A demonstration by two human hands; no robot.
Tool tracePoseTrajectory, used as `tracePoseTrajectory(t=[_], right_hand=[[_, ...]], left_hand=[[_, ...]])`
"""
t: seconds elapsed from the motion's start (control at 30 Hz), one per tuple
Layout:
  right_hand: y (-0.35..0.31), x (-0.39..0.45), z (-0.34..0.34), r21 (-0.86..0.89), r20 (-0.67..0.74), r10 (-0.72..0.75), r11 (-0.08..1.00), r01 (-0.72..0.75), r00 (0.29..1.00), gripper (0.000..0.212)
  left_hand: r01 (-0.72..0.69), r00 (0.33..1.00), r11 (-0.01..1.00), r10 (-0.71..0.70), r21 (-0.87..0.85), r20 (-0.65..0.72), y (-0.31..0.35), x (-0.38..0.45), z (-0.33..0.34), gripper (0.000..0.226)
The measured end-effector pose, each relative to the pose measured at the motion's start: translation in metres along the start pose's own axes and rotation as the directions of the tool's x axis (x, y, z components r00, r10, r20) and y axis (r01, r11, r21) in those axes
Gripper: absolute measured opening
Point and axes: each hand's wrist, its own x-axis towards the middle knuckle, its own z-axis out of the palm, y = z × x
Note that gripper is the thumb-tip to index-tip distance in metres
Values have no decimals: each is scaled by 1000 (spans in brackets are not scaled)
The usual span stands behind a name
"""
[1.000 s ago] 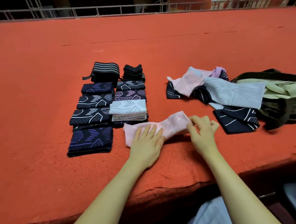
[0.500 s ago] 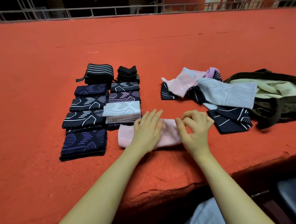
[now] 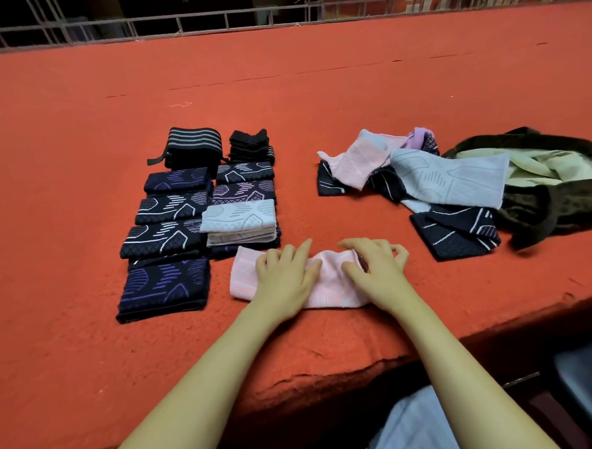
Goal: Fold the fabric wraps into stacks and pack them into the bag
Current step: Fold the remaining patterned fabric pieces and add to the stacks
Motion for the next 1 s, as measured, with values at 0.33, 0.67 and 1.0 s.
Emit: tracePoseTrajectory(t=[0.33,0.67,1.0], right_hand=[[-5,-13,-3,175,-307,-68,976,127,949,14],[-27,14,16,-3,-381,115,992,-126,917,37],[-21,-8,26,-357,-133,22,931,-68,991,55]], left_hand=[[-90,957,994,70,-60,-280,-9,4,-5,45],[-11,910,970,110,243,-399,-24,3,-25,43],[24,944,971,57,238,-326,-64,-45,-8,46]])
